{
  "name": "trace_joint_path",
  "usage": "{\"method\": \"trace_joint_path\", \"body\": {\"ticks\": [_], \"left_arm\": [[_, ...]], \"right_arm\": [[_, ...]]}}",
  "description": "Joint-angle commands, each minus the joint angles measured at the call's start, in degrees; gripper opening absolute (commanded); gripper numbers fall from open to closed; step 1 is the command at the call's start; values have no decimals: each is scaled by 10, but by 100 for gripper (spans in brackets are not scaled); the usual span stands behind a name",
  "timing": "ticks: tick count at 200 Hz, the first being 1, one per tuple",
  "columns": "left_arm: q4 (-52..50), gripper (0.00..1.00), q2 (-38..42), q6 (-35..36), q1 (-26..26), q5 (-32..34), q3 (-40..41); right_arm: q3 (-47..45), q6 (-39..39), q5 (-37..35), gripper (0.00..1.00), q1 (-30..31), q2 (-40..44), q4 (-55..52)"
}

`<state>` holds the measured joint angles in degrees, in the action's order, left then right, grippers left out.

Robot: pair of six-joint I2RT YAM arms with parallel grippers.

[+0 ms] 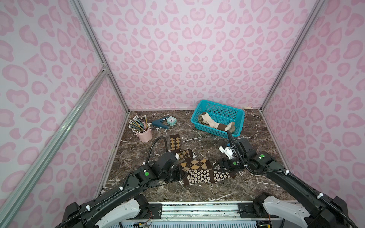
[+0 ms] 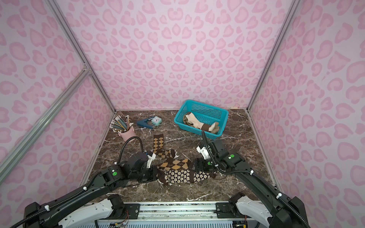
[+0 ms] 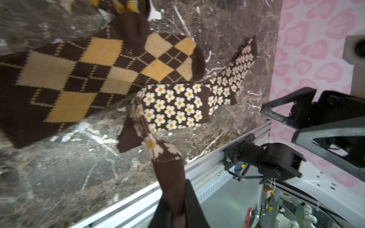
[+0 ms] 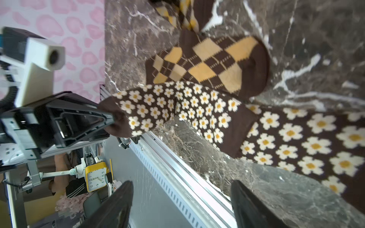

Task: Place the socks together as a pair
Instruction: Pick up the sock.

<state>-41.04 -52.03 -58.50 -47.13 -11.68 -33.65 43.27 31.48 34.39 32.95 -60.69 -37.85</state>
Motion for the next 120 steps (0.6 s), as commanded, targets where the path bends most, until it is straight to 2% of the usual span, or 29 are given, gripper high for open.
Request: {"method": "trace_joint_path", "body": {"ticks": [1,25,64,120], "left_arm": [[-25,13,6,13,4,33,11],[-64,14,24,12,8,63,6],[-78,14,37,22,14,70,11],[-74,13,43,26,14,67,12]], "right_arm": [[-5,48,-49,80,41,-23,49],[11,43,-84,74,66,-82,20],[12,68,-156,60,85,-140,7],[0,79,-165,40,90,-197,63]]}}
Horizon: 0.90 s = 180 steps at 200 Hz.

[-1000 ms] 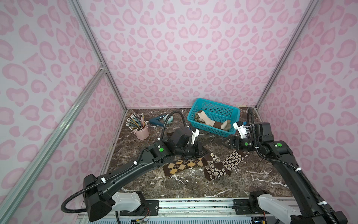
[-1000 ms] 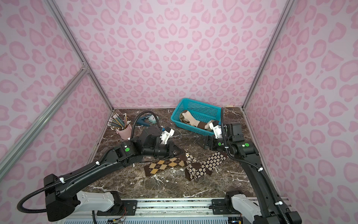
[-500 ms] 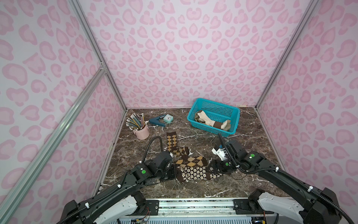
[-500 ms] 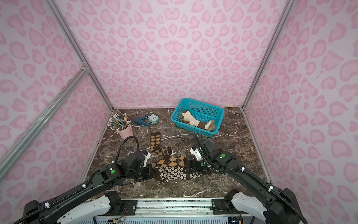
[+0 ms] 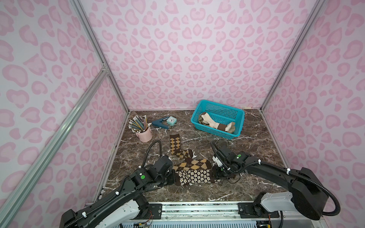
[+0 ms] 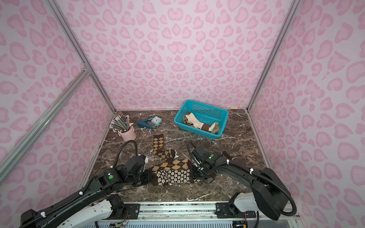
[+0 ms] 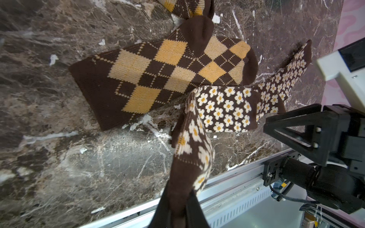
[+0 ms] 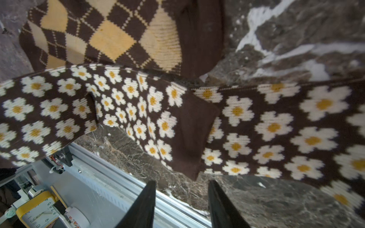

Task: Place the socks together as a pair
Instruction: Pick up the sock, then place the sock in the sock.

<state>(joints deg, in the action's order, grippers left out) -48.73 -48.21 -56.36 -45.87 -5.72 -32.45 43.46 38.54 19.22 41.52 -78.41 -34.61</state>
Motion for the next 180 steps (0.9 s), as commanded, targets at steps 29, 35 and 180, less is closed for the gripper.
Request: {"method": "trace_joint_path", "body": {"ticks": [29,35,180], "left_arm": [[1,13,10,5,1,10,-3],[0,13,9,6,1,9,-4],[149,12,-72,31,-64,-50,-121]], "right_arm": [[-8,14,-14,29,4,-41,57],[-6,15,-15,27,4,-42,62],[152,-102,-91,0,-184,164,-270]]}}
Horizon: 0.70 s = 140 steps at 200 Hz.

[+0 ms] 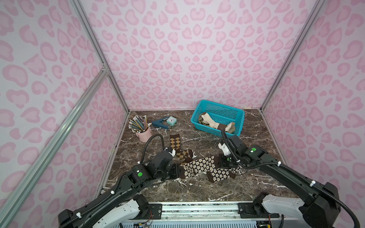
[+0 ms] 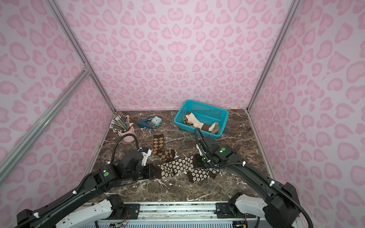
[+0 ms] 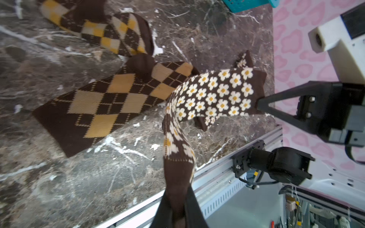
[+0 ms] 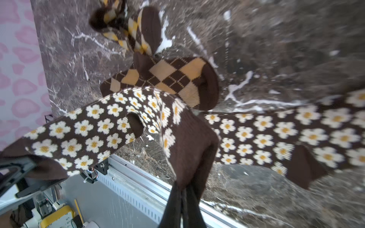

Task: Place the socks together as a pair
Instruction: Place the sock in the sock.

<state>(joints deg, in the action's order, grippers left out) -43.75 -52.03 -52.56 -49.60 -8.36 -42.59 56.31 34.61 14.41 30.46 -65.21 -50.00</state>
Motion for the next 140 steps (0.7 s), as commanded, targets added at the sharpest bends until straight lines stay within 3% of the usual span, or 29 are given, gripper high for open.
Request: {"method": "trace_joint_path", "body": {"ticks": [1,22,51,86,101,140], "left_arm": [[101,12,-36,-8,-28,-25,-21],[161,12,-97,-18,-62,-43,-36],[209,11,-192,-13,-91,-66,-48],[255,10,-289,1,-104,-85,-62],[252,10,-329,11,-109,-83,-86],[243,10,-384,20,-111,-71,-109]], "right_arm": [[26,-69,-41,0,-83,34,-120],[47,-129,-43,0,-197,35,-151],[57,-164,-77,0,-275,1,-142],[67,-196,-110,0,-304,-78,-120],[84,-202,-90,0,-312,-119,-119],[111,-207,-121,0,-314,-198,-97]]}}
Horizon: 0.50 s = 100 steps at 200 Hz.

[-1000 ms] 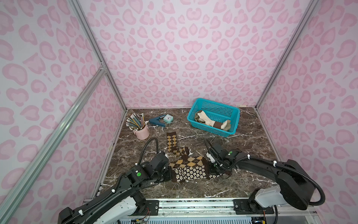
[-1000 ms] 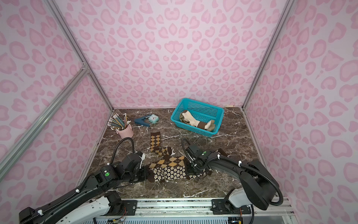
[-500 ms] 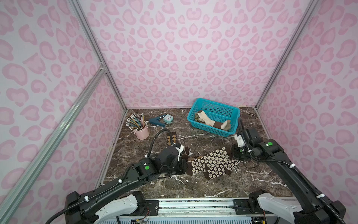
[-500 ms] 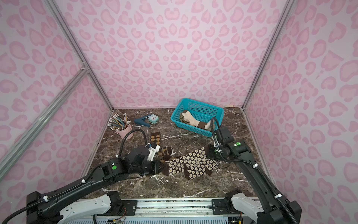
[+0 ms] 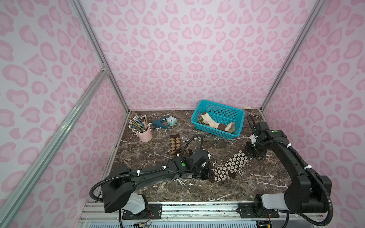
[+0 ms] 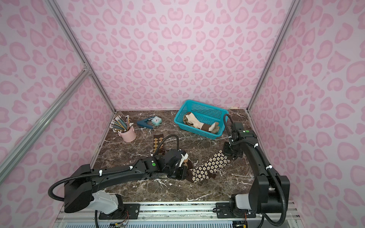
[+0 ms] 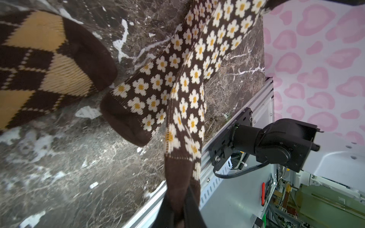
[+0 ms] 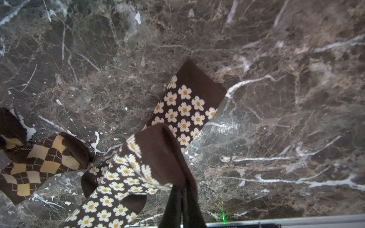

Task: Place the socks together as a pair
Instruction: Place the sock in the sock.

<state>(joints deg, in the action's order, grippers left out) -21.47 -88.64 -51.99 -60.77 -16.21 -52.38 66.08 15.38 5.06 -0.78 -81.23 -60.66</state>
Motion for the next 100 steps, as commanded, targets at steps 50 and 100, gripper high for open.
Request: {"method": "trace_joint_path", "body": {"ticks": [50,100], "left_arm": [[18,10,-53,29,0,9,-24],[-74,61,-19,30,0,70,-39]], "right_arm": [[7,-9,-63,3,-10,-111,47],[-5,-12,-67,46,-11,-137,73]]}}
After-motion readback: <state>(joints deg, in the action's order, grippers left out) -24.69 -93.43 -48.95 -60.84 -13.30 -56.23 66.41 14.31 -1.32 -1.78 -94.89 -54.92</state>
